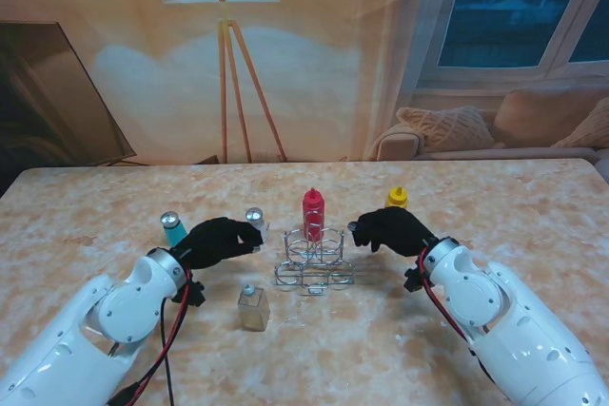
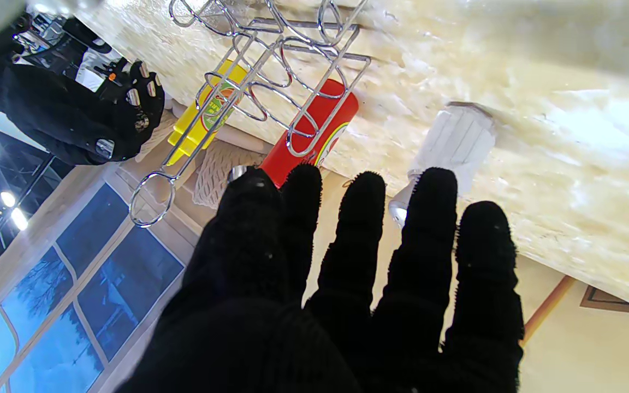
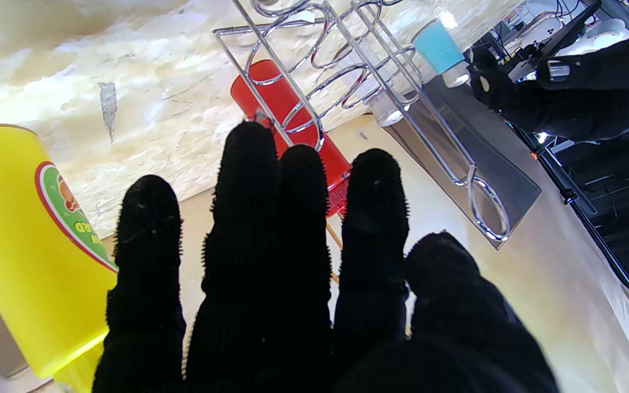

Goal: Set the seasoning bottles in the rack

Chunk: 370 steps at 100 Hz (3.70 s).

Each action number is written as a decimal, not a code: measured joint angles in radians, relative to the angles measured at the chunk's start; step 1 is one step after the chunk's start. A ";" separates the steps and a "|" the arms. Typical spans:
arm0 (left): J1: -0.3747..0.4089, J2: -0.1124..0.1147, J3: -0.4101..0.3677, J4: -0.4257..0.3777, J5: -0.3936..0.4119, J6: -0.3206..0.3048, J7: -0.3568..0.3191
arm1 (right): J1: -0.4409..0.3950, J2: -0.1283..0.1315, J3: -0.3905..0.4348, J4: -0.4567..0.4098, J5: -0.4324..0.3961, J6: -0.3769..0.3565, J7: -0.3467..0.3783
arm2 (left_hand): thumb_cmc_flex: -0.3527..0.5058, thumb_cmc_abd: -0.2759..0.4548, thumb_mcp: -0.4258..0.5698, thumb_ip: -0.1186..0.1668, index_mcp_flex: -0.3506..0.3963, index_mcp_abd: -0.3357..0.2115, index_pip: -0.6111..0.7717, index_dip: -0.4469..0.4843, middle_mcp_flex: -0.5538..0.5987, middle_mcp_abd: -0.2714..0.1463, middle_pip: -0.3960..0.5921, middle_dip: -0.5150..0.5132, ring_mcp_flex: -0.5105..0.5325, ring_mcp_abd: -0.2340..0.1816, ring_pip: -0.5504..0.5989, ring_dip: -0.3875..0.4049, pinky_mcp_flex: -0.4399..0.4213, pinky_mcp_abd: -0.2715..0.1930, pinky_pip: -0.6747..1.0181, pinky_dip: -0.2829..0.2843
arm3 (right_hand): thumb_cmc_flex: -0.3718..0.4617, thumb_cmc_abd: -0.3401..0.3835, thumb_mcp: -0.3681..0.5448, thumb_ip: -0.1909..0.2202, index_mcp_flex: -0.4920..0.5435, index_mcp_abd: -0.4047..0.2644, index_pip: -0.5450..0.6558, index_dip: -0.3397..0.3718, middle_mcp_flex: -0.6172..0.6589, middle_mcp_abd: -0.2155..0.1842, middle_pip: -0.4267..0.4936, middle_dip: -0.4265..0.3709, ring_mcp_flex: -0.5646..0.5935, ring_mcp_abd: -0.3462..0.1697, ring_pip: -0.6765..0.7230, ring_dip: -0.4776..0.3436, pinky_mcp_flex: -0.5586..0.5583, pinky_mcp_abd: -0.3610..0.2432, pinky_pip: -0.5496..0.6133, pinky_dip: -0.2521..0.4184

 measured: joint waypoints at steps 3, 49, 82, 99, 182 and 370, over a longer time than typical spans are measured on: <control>0.005 0.002 -0.010 -0.005 0.000 -0.010 -0.010 | 0.000 0.000 0.000 0.000 0.000 0.000 0.000 | 0.000 0.000 0.000 0.000 0.000 0.002 0.000 0.000 0.000 0.004 0.000 0.000 0.000 0.000 0.000 0.000 0.000 0.000 0.000 0.000 | 0.000 0.000 0.000 0.000 0.000 0.000 0.000 0.000 0.000 0.000 0.000 0.000 0.000 0.000 0.000 0.000 0.000 0.000 0.000 0.000; 0.064 0.049 -0.119 -0.083 -0.187 -0.111 -0.262 | 0.001 0.000 -0.001 0.000 0.000 0.001 0.001 | -0.134 0.032 -0.003 0.000 -0.076 0.081 -0.162 -0.115 -0.101 0.025 -0.100 -0.043 -0.065 0.003 -0.081 -0.028 -0.020 -0.006 -0.100 -0.034 | 0.000 0.000 0.000 0.000 0.000 0.000 0.000 0.000 0.000 0.000 0.000 0.000 0.000 0.000 0.000 0.000 0.000 0.000 0.000 0.000; 0.071 0.074 -0.137 -0.076 -0.333 -0.184 -0.385 | 0.001 0.000 -0.002 0.000 0.000 0.001 0.001 | -0.202 -0.082 -0.001 0.001 -0.170 0.094 -0.217 -0.163 -0.221 0.030 -0.182 -0.097 -0.167 -0.022 -0.195 -0.128 -0.059 -0.019 -0.198 -0.087 | 0.000 0.000 0.000 0.000 0.000 0.000 0.000 0.000 0.000 0.000 0.000 0.000 0.000 0.000 0.000 0.000 0.000 0.000 0.000 0.000; 0.059 0.094 -0.135 -0.055 -0.377 -0.228 -0.463 | 0.001 0.000 -0.002 0.000 0.000 0.001 0.001 | -0.216 -0.154 0.001 0.001 -0.228 0.089 -0.239 -0.178 -0.286 0.020 -0.213 -0.113 -0.213 -0.033 -0.218 -0.152 -0.076 -0.020 -0.238 -0.110 | 0.000 0.000 0.000 0.000 0.000 0.000 0.000 0.000 0.000 0.000 0.000 0.000 0.000 0.000 0.000 0.000 0.000 0.000 0.000 0.000; 0.032 0.125 -0.081 -0.007 -0.326 -0.243 -0.514 | 0.002 0.000 -0.005 0.001 0.001 0.003 0.003 | -0.608 -0.394 0.720 -0.047 -0.320 0.168 -0.286 -0.263 -0.382 0.083 -0.260 -0.134 -0.284 -0.033 -0.231 -0.203 -0.100 -0.020 -0.322 -0.126 | 0.000 0.000 0.000 0.000 0.000 0.000 0.000 0.000 0.000 0.000 0.000 0.000 0.000 0.000 0.000 0.000 -0.001 0.005 0.000 0.000; 0.019 0.092 0.011 0.014 -0.276 -0.143 -0.394 | 0.002 0.000 -0.005 0.000 0.001 0.007 0.004 | -0.420 -0.456 0.769 -0.084 -0.048 0.018 -0.002 -0.023 -0.048 -0.032 0.030 0.062 0.075 -0.093 0.013 0.060 0.126 -0.084 0.001 -0.010 | 0.000 0.000 0.000 0.000 0.000 0.000 0.000 -0.002 0.000 0.000 0.000 0.000 0.000 0.000 0.000 0.000 -0.001 0.005 0.000 0.000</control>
